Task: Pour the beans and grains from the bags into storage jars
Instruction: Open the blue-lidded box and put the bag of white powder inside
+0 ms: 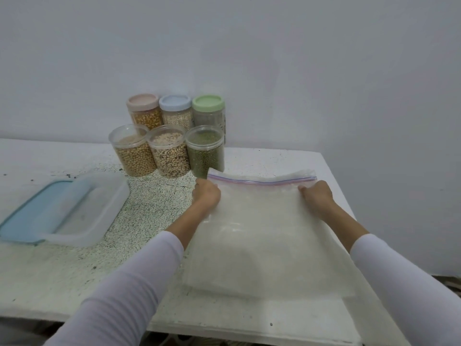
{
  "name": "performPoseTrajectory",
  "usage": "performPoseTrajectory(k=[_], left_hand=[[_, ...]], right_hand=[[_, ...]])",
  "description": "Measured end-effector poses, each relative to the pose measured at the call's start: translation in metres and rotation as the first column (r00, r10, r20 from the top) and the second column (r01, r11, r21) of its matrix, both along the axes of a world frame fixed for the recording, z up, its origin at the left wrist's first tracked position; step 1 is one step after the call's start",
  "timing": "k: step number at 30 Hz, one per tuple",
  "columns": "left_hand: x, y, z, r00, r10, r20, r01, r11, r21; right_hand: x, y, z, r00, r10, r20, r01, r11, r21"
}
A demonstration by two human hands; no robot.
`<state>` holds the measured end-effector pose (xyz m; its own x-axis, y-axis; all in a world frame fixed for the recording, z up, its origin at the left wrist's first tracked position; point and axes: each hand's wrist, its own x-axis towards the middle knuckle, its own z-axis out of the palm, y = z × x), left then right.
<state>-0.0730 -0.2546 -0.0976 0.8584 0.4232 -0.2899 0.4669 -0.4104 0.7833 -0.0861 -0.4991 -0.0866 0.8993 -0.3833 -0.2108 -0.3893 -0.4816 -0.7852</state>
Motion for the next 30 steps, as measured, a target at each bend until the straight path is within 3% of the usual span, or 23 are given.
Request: performPoseTrajectory(k=[4, 7, 11, 16, 19, 23, 27, 30], left_hand=[[-0.004, 0.018, -0.001, 0.995, -0.089, 0.042, 0.093, 0.989, -0.114], [-0.021, 0.039, 0.001, 0.988, -0.141, 0.066, 0.149, 0.978, -0.147], [-0.047, 0.052, 0.007, 0.961, -0.277, -0.019, 0.273, 0.953, -0.132], [-0.066, 0.033, 0.008, 0.956, -0.279, -0.087, 0.264, 0.952, -0.154], [-0.065, 0.024, 0.011, 0.96, -0.252, -0.119, 0.212, 0.938, -0.276], [-0.062, 0.023, 0.007, 0.943, -0.269, -0.197, 0.242, 0.959, -0.149], [-0.06, 0.014, 0.0, 0.954, -0.21, -0.214, 0.186, 0.974, -0.127], [-0.058, 0.016, -0.005, 0.973, -0.158, -0.169, 0.146, 0.986, -0.08]], right_hand=[[-0.008, -0.017, 0.008, 0.992, 0.125, -0.028, -0.126, 0.991, -0.038], [-0.024, -0.033, 0.009, 0.989, 0.126, -0.082, -0.12, 0.99, 0.073], [-0.044, -0.04, 0.01, 0.963, 0.134, -0.233, -0.114, 0.989, 0.096], [-0.053, -0.029, 0.004, 0.933, 0.205, -0.297, -0.208, 0.978, 0.022], [-0.055, -0.021, 0.002, 0.923, 0.22, -0.315, -0.23, 0.973, 0.004], [-0.061, -0.016, 0.002, 0.941, 0.231, -0.248, -0.235, 0.972, 0.015], [-0.062, -0.02, 0.004, 0.947, 0.242, -0.21, -0.251, 0.968, -0.019], [-0.06, -0.025, 0.003, 0.971, 0.184, -0.151, -0.166, 0.978, 0.125]])
